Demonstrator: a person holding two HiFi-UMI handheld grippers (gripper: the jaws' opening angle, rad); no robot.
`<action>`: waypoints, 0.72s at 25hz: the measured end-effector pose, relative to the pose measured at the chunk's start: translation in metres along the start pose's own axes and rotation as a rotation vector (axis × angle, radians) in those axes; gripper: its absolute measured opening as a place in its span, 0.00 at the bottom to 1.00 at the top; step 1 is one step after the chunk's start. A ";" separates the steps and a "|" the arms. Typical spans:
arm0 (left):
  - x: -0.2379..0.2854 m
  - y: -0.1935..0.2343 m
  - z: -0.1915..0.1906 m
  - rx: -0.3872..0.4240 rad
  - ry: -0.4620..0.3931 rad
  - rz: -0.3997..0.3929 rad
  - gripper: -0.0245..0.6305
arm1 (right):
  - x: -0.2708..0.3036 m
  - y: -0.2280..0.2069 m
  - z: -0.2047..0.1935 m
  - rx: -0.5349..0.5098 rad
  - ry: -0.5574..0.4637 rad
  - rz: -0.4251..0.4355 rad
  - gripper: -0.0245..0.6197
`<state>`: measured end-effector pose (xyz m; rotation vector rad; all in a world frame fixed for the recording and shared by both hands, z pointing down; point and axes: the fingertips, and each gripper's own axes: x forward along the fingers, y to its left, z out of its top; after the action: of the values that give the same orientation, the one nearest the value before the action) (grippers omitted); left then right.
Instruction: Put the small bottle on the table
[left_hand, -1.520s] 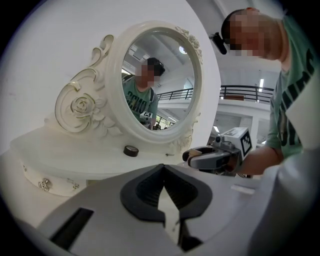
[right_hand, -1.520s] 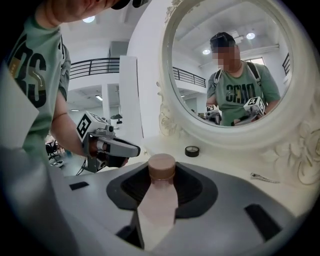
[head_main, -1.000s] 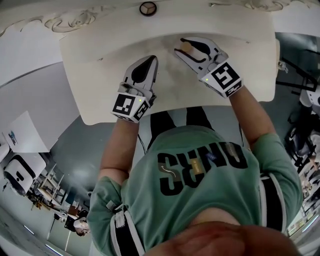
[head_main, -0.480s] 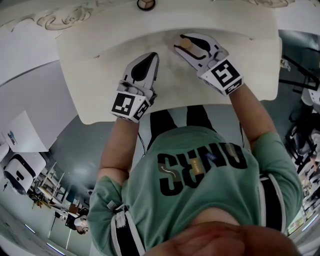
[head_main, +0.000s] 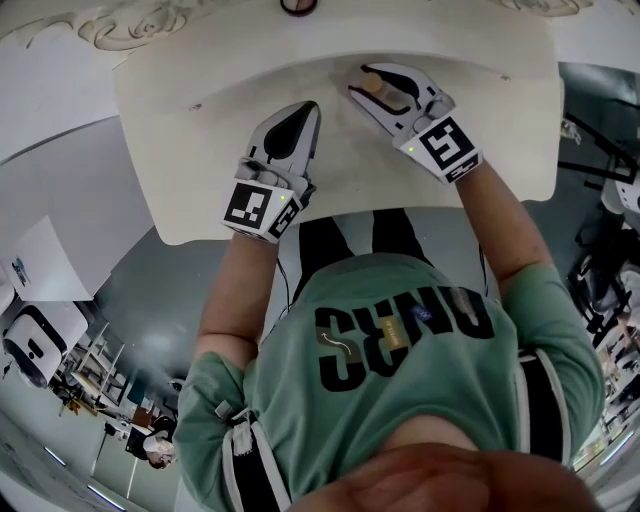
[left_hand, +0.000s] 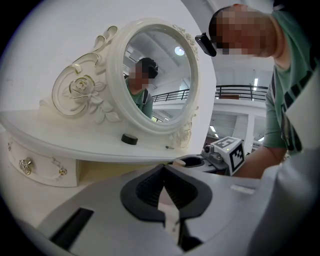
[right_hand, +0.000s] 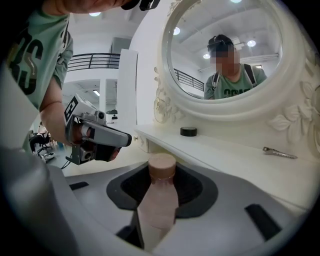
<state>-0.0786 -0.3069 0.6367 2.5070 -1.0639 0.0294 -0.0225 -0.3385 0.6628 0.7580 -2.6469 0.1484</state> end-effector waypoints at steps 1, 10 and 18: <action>-0.001 0.000 -0.001 -0.002 0.001 0.001 0.05 | 0.000 0.000 0.000 -0.005 -0.004 0.002 0.24; -0.010 -0.003 0.007 -0.002 -0.002 -0.004 0.05 | 0.001 -0.001 -0.001 0.038 0.038 0.020 0.40; -0.024 -0.017 0.038 0.017 -0.012 -0.009 0.05 | -0.025 0.000 0.048 0.038 -0.040 0.008 0.42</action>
<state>-0.0889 -0.2945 0.5914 2.5299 -1.0614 0.0212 -0.0193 -0.3360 0.6088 0.7699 -2.6927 0.1882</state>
